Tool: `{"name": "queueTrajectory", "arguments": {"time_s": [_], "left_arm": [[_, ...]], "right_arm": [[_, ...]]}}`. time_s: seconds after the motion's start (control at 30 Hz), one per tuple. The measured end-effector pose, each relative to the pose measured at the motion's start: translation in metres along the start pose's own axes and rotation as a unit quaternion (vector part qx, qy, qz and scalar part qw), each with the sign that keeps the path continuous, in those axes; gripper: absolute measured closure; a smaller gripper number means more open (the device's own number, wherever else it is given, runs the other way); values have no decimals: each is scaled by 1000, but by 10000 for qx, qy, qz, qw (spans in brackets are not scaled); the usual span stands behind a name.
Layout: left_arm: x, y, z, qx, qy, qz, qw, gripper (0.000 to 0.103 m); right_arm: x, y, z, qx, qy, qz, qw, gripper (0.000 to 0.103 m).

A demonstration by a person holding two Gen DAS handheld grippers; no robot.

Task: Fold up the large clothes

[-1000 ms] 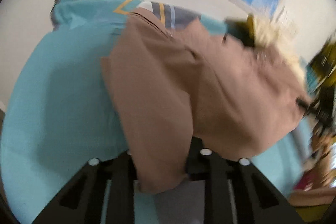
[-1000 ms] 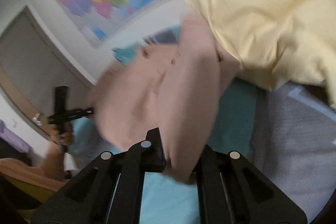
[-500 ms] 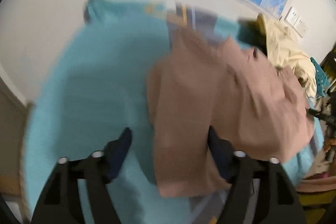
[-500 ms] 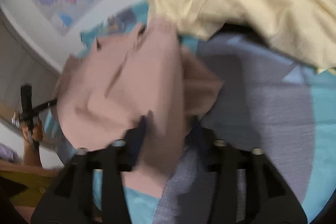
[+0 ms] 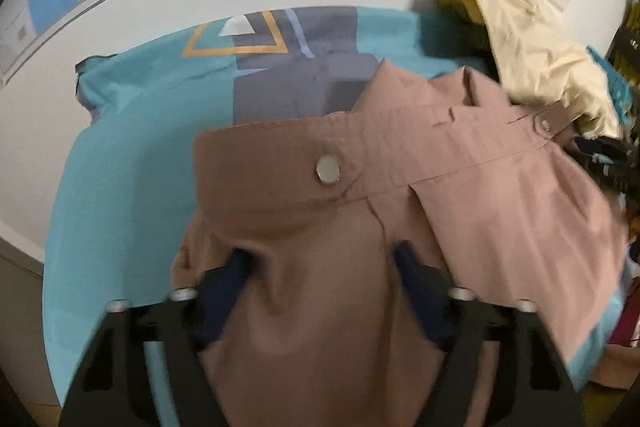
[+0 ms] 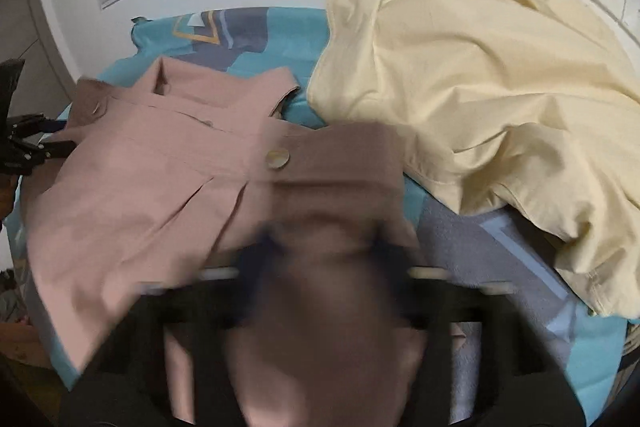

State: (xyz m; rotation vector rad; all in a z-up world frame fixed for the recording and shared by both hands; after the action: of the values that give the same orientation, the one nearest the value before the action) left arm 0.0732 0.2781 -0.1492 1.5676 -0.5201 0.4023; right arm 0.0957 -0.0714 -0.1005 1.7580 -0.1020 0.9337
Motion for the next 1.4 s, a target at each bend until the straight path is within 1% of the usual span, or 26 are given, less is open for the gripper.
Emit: {"name": "queueTrajectory", "arguments": {"time_s": [0.03, 0.1, 0.13, 0.2, 0.27, 0.3, 0.37, 0.4, 0.43, 0.47, 0.5, 0.53, 0.57, 0.6, 0.63, 0.67, 0.73, 0.77, 0.87, 0.93, 1.0, 1.07, 1.17, 1.23, 1.33, 1.4], "left_arm": [[3, -4, -1, 8, 35, -5, 10000, 64], [13, -8, -7, 72, 212, 69, 9997, 78], [19, -7, -8, 116, 248, 106, 9996, 90], [34, -1, -12, 298, 270, 292, 9988, 94], [49, 8, -15, 188, 422, 496, 9977, 95], [55, 10, -19, 163, 522, 554, 9970, 95], [57, 2, -22, 196, 527, 470, 9973, 90], [55, -4, -21, 238, 494, 377, 9978, 81], [51, -12, -23, 304, 478, 245, 9981, 69], [46, -18, -25, 320, 456, 168, 9983, 63], [44, -19, -25, 328, 415, 180, 9984, 51], [40, -19, -28, 375, 371, 221, 9984, 45], [38, -18, -30, 368, 391, 231, 9983, 43], [36, -15, -32, 253, 472, 246, 9983, 42], [34, -10, -34, 136, 553, 295, 9979, 42], [33, -2, -37, 51, 618, 393, 9973, 42], [30, 11, -40, 46, 669, 521, 9964, 40], [27, 21, -42, 20, 692, 605, 9958, 40], [15, 37, -36, -30, 524, 732, 9959, 36], [8, 35, -33, 36, 414, 693, 9967, 36], [-1, 23, -34, 79, 433, 525, 9977, 36], [-4, 13, -39, 27, 568, 411, 9975, 35], [-5, -4, -49, -60, 883, 265, 9957, 31], [-4, -5, -53, -94, 1070, 232, 9939, 30], [-3, 8, -53, -22, 1072, 392, 9935, 31], [-3, 21, -50, 6, 1020, 520, 9934, 31]], "right_arm": [[7, 6, 1, 74, -32, 139, 9999, 97], [23, 23, 6, 244, -282, 485, 9981, 99], [30, 31, 8, 245, -321, 647, 9971, 100], [43, 42, 13, 269, -448, 928, 9943, 101], [55, 42, 17, 191, -545, 1176, 9914, 101], [55, 34, 19, 182, -546, 1104, 9922, 101], [43, 6, 29, 93, -638, 690, 9955, 101], [34, -12, 33, 173, -730, 390, 9964, 100], [32, -18, 36, 184, -812, 289, 9961, 98], [28, -21, 39, 227, -890, 249, 9955, 97], [25, -19, 38, 298, -884, 239, 9954, 97], [22, -14, 38, 322, -885, 256, 9952, 92], [21, -8, 38, 348, -898, 284, 9949, 85], [21, 0, 36, 385, -890, 333, 9947, 80], [23, 4, 37, 364, -884, 393, 9946, 67], [23, 14, 35, 390, -856, 487, 9944, 61], [22, 31, 28, 391, -768, 652, 9941, 58], [20, 41, 23, 418, -699, 754, 9938, 53], [14, 55, -3, 708, -418, 899, 9926, 51], [6, 49, -17, 806, -203, 776, 9935, 51], [-3, 28, -27, 825, -3, 494, 9954, 51], [-11, 7, -20, 706, -76, 275, 9971, 52], [-13, -12, -9, 876, -438, 212, 9950, 53], [-10, -9, -6, 934, -575, 236, 9937, 53], [-7, 11, -7, 898, -577, 405, 9935, 46], [-7, 27, -11, 936, -508, 519, 9930, 45]]}}
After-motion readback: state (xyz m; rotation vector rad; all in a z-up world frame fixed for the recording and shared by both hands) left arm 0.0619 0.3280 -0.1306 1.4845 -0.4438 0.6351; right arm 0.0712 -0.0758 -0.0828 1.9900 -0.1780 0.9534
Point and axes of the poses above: each gripper's, at about its wrist camera, not at the fingertips, and y roughly against the way its jaws point, z to its right, x to its top, the point moved 10 cm from there along -y, roughly the way its jaws point, and after that the axes turned 5 degrees about x, right-handed, at the moved point
